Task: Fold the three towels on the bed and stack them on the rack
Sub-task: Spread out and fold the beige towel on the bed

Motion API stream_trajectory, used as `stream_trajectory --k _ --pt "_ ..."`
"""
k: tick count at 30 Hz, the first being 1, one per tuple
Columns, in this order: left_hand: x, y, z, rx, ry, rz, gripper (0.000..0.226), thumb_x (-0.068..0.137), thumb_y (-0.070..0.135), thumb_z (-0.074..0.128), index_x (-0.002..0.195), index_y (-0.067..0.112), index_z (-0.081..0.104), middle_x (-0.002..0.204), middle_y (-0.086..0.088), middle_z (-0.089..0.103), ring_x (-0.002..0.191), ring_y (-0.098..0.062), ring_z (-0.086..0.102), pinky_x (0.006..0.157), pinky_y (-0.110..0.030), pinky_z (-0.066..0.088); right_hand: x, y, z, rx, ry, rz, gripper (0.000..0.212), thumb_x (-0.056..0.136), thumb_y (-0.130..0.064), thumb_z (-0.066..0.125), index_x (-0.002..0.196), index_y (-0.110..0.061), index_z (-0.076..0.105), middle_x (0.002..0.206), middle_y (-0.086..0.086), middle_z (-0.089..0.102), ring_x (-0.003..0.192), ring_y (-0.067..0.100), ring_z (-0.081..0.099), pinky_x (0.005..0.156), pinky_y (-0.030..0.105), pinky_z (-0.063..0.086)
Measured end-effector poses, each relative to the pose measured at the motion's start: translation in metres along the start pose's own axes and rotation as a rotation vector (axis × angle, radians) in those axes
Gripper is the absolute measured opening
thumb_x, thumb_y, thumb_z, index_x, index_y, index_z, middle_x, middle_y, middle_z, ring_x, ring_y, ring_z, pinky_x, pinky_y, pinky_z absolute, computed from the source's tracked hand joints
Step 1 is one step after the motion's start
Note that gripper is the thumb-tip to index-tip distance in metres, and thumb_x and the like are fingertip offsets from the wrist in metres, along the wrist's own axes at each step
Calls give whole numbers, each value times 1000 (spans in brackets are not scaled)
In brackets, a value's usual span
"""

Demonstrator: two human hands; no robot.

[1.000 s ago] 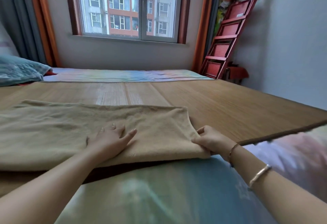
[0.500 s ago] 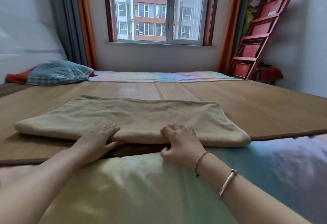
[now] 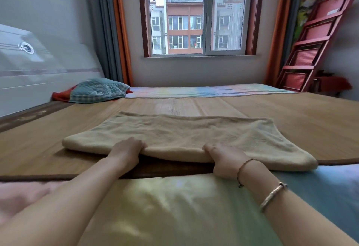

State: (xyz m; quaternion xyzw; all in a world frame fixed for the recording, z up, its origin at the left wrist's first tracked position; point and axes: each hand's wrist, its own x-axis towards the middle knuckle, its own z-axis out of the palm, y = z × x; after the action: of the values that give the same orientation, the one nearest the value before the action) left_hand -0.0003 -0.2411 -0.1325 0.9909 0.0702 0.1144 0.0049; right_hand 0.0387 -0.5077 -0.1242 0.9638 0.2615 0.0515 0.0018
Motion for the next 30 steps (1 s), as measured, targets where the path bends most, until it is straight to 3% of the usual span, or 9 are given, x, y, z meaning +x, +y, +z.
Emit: stream_trajectory --k 3,7,10,12,15,21,24,27,30 --pt "-6 5 -10 -27 -11 -15 23 73 -4 47 69 15 59 76 -2 60 78 -23 58 63 -32 42 -7 2 0 -84 3 -10 43 87 -7 47 127 -21 43 120 3 56 111 25 55 74 29 37" --pt "-25 9 -18 -78 -30 -15 20 68 -2 46 59 17 46 66 -2 52 68 -23 52 54 -30 32 -21 -3 -5 -140 124 25 31 87 -4 47 113 -21 47 113 2 59 105 25 59 67 29 35" --pt "-48 -3 -16 -140 31 9 13 71 5 52 64 16 52 69 0 57 71 -22 55 58 -31 39 -32 -7 -15 -101 205 69 21 84 -5 49 96 -23 53 104 2 61 99 25 61 68 29 36" --pt "-66 -15 -18 -124 42 12 12 75 11 57 78 22 61 81 4 61 82 -19 57 68 -34 48 -39 -9 -22 -55 249 115 15 83 -9 48 88 -22 53 99 4 60 96 27 61 69 29 37" --pt "-89 -34 -22 -65 27 -50 38 73 6 55 97 35 63 97 6 62 94 -17 56 79 -35 49 -48 -12 -29 -40 269 173 16 84 -10 46 90 -21 57 106 6 64 99 28 62 71 29 37" --pt "-86 -37 -37 -161 243 -111 11 77 15 53 68 22 53 82 0 63 85 -24 57 74 -36 46 -38 -15 -41 -65 177 333 28 91 -11 40 107 -18 62 120 5 62 109 26 59 75 30 38" --pt "-71 -25 -48 -164 357 -243 17 79 18 45 78 20 62 90 -1 64 86 -28 58 68 -32 42 -29 -9 -48 -56 94 365 31 93 -12 35 112 -19 60 124 5 59 113 25 56 81 32 41" --pt "-41 -15 -67 -92 348 -335 16 74 17 47 76 16 62 86 -5 64 82 -29 57 64 -30 37 -9 -2 -48 -72 91 412 31 93 -12 35 112 -18 58 122 5 59 112 25 57 78 32 42" --pt "3 -9 -70 -14 279 -366 25 81 14 44 93 18 66 104 -9 65 102 -31 56 82 -35 41 19 6 -48 -103 153 440 29 92 -14 38 110 -20 59 118 4 60 110 25 57 79 33 41"
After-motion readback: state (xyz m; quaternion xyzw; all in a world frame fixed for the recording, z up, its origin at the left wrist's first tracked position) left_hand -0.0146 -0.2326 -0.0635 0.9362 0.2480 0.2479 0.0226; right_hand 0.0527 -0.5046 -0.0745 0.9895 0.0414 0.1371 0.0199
